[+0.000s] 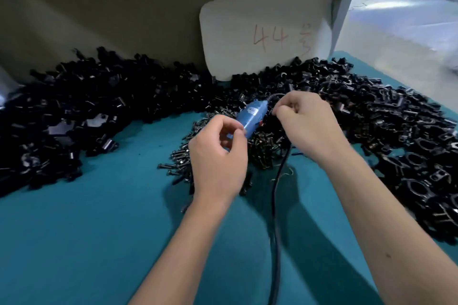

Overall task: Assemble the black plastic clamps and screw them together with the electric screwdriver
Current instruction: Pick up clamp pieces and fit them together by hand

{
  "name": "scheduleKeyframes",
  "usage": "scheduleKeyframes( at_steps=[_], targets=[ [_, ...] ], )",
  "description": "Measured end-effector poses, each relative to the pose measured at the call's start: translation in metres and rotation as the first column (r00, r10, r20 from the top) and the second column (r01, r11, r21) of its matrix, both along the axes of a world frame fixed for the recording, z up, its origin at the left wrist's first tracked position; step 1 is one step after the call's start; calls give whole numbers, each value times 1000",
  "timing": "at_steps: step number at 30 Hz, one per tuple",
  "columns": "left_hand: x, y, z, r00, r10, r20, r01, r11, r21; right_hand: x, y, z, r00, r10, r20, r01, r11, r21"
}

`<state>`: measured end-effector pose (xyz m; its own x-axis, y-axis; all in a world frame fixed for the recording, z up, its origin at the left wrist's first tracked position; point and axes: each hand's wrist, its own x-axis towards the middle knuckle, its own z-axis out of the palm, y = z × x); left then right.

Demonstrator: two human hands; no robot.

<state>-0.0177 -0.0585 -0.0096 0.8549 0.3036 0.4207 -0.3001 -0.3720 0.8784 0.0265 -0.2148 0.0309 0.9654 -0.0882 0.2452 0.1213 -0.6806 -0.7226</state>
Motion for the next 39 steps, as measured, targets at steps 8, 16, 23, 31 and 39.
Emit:
scheduleKeyframes(
  at_steps=[8,16,23,31,39],
  targets=[
    [5,149,-33,801,590,-99,-422,675,606,-9,112,-9,860,502,-93,-510,854,-106],
    [13,174,-44,809,546,-218,-368,760,536,-5,139,-21,856,515,-33,-515,849,-120],
    [15,145,-41,886,455,-95,-403,854,328,-5,127,-23,877,478,45,-469,873,-131],
    [5,96,-30,979,-114,-170,-1,829,-559,-2,104,-25,893,442,81,-449,875,180],
    [-6,95,-31,971,-219,-96,108,760,-640,2,87,-23,850,512,120,-523,848,84]
  ],
)
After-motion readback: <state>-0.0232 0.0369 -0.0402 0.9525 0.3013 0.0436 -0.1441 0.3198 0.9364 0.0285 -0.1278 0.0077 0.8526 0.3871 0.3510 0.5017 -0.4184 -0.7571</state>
